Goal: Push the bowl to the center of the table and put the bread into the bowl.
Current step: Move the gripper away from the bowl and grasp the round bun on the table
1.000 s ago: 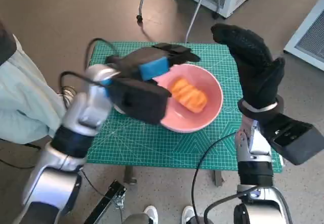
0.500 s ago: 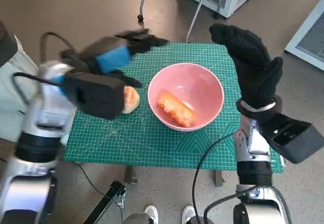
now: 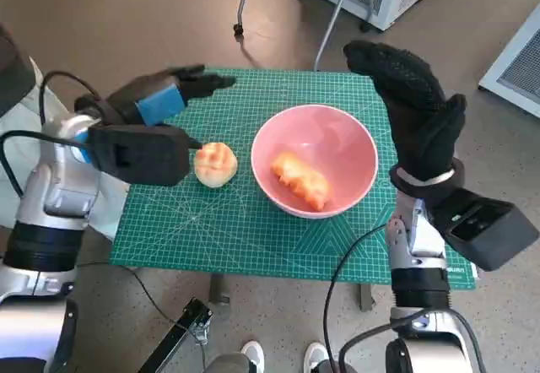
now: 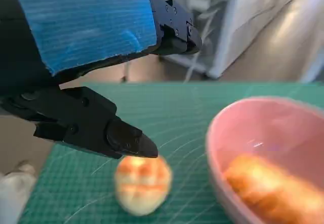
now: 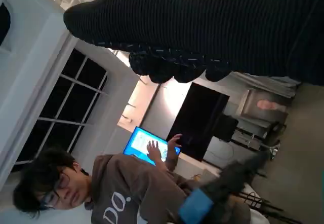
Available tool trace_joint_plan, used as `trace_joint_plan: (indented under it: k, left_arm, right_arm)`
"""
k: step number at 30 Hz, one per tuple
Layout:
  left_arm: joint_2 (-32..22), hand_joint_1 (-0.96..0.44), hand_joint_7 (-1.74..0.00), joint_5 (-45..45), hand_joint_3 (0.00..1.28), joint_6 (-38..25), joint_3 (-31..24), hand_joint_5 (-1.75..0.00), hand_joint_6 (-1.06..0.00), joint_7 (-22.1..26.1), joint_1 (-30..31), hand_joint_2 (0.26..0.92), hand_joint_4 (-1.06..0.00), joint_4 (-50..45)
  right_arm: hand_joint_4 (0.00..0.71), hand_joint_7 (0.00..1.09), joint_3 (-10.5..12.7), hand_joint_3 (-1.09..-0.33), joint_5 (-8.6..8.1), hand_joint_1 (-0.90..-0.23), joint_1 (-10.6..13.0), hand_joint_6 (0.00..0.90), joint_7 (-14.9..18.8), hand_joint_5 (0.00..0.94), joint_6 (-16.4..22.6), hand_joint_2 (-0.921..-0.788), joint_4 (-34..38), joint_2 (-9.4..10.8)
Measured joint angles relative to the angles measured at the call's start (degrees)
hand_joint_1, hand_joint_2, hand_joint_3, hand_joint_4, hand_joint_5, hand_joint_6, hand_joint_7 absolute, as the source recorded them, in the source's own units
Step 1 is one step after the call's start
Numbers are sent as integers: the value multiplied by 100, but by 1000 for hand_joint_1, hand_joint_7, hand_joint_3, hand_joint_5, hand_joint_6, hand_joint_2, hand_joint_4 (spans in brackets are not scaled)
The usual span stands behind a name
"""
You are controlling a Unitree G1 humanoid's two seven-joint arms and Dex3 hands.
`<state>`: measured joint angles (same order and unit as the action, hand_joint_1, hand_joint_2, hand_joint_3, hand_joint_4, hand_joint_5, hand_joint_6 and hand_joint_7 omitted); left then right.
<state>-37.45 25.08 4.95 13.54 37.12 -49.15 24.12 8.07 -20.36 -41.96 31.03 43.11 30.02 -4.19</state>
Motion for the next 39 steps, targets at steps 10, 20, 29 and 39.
trace_joint_plan:
  k: [10,20,29,39]
  left_arm:
    - [135,-46,-79,186,0,-92,233,-3,-346,-109,-13,843,-175,490]
    - [412,-48,-67,402,0,-139,523,0,-351,-291,-139,840,-174,1172]
    - [728,-61,-59,650,4,-53,840,-2,-355,-670,-432,835,-178,2273]
    - [1080,-75,-86,744,7,9,1065,-17,-426,-951,-535,838,-221,3165]
  right_arm:
    - [322,917,1,-755,-3,-702,-1,20,15,12,-29,-921,1,-3]
    - [323,919,0,-755,10,-706,1,17,15,12,-29,-921,-40,-20]
    - [324,913,6,-749,24,-709,9,7,19,13,-10,-921,-45,-32]
    - [322,909,9,-750,29,-704,11,9,23,13,6,-921,-45,-49]
